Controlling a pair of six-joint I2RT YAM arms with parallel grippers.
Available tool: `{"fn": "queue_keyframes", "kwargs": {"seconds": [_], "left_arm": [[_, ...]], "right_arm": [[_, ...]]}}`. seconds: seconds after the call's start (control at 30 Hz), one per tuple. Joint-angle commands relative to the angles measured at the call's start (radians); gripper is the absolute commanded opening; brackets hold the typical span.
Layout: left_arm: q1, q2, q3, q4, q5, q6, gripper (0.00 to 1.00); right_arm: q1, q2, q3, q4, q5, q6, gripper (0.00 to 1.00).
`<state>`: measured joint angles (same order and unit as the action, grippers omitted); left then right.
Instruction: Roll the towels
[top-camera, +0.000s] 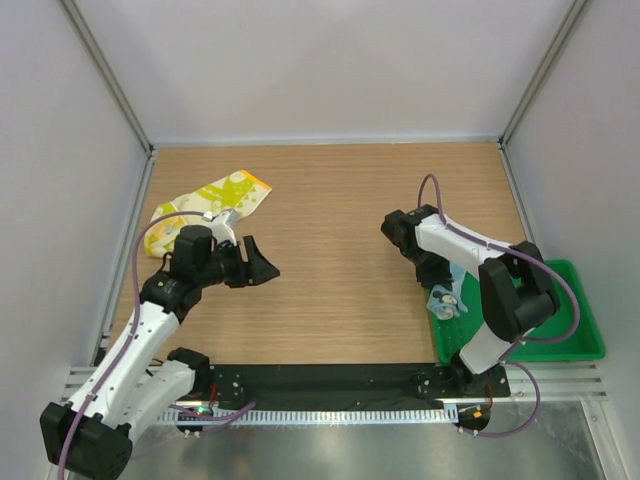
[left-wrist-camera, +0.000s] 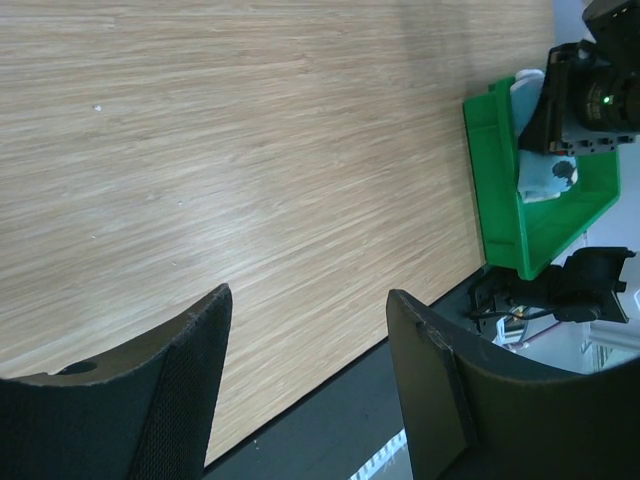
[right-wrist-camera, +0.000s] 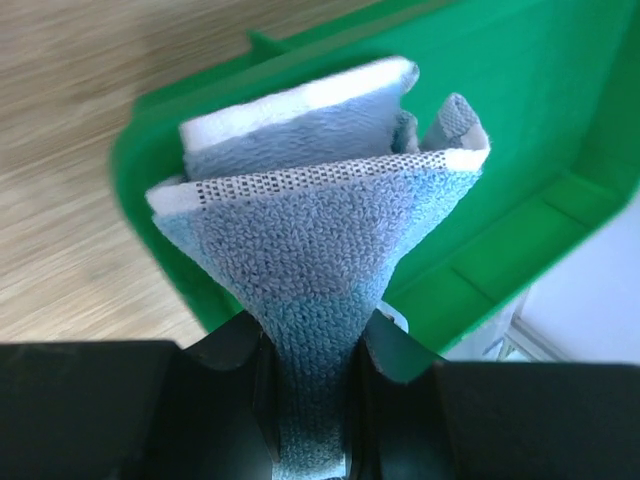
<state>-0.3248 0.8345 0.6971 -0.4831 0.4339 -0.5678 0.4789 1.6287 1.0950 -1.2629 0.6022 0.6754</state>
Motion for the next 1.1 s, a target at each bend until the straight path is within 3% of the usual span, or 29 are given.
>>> {"fn": "queue_keyframes", "kwargs": {"seconds": [0.0, 0.13, 0.17, 0.33, 0.5, 0.67, 0.9, 1.07], "left_arm": [[0.004, -0.017, 0.016, -0.006, -0.012, 0.013, 0.64], [0.004, -0.029, 0.015, -0.011, -0.03, 0.013, 0.64], [0.004, -0.032, 0.015, -0.011, -0.034, 0.013, 0.64], [0.004, -0.028, 0.016, -0.014, -0.049, 0.013, 0.64], [0.004, -0.029, 0.018, -0.017, -0.055, 0.013, 0.63], [0.004, -0.032, 0.016, -0.018, -0.066, 0.013, 0.63], [0.004, -0.028, 0.016, -0.014, -0.057, 0.011, 0.63], [0.004, -0.029, 0.015, -0.008, -0.052, 0.011, 0.63]], "right_arm": [[0.018, -0.019, -0.035, 0.129, -0.128, -0.088, 0.01], [0.021, -0.136, -0.105, 0.389, -0.5, -0.157, 0.01], [0.021, -0.163, -0.116, 0.448, -0.659, -0.155, 0.01], [0.075, -0.286, -0.138, 0.851, -0.979, -0.097, 0.01], [0.119, -0.323, -0.09, 0.941, -1.01, -0.12, 0.01], [0.11, -0.343, -0.2, 0.988, -0.961, -0.085, 0.01], [0.112, -0.443, -0.487, 1.391, -0.93, 0.139, 0.01], [0.11, -0.368, -0.609, 1.577, -0.97, 0.219, 0.01]]}}
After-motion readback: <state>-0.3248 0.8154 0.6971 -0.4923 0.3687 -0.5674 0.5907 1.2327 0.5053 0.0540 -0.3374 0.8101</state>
